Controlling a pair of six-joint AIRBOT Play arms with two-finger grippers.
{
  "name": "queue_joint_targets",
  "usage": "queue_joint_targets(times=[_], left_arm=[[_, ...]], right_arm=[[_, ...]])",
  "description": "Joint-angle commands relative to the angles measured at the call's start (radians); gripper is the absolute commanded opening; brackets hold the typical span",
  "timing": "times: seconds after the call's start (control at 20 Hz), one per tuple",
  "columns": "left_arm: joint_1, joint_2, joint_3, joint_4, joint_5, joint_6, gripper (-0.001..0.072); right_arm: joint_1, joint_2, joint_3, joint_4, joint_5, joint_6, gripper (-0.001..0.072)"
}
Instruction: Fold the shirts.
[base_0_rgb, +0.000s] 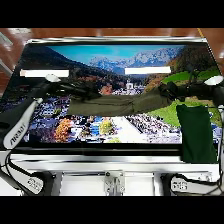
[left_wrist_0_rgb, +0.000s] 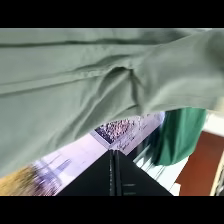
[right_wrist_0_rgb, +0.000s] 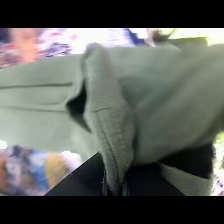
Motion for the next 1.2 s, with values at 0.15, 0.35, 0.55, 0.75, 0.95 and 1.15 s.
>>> queue_joint_targets(times=[0.15, 0.35, 0.55, 0.75, 0.95, 1.15], left_arm=[[-0.25, -0.138, 0.056, -0.006, 0.084, 0.01, 0.0039], [-0.336, -0.235, 0.13, -0.151, 0.113, 0.009, 0.0039], [-0.398, -0.352, 0.23, -0.336, 0.105, 0.031, 0.0038], [-0.336, -0.334, 0.242, -0.33, 0.075, 0.108, 0.0034], [-0.126, -0.178, 0.242, -0.067, 0.022, 0.091, 0.0032], [0.171, 0.046, 0.242, -0.022, 0.018, 0.085, 0.0033]], right_arm=[[0.001, 0.251, 0.001, 0.003, 0.164, 0.09, 0.0059], [0.001, 0.326, 0.001, 0.001, 0.199, 0.124, 0.0059], [0.019, 0.332, 0.0, 0.009, 0.244, 0.165, 0.0059], [0.128, 0.332, 0.0, 0.003, 0.158, 0.193, 0.0059], [0.323, 0.297, 0.001, 0.022, -0.058, 0.205, 0.0059], [0.539, 0.138, 0.001, 0.1, -0.246, 0.175, 0.0059]])
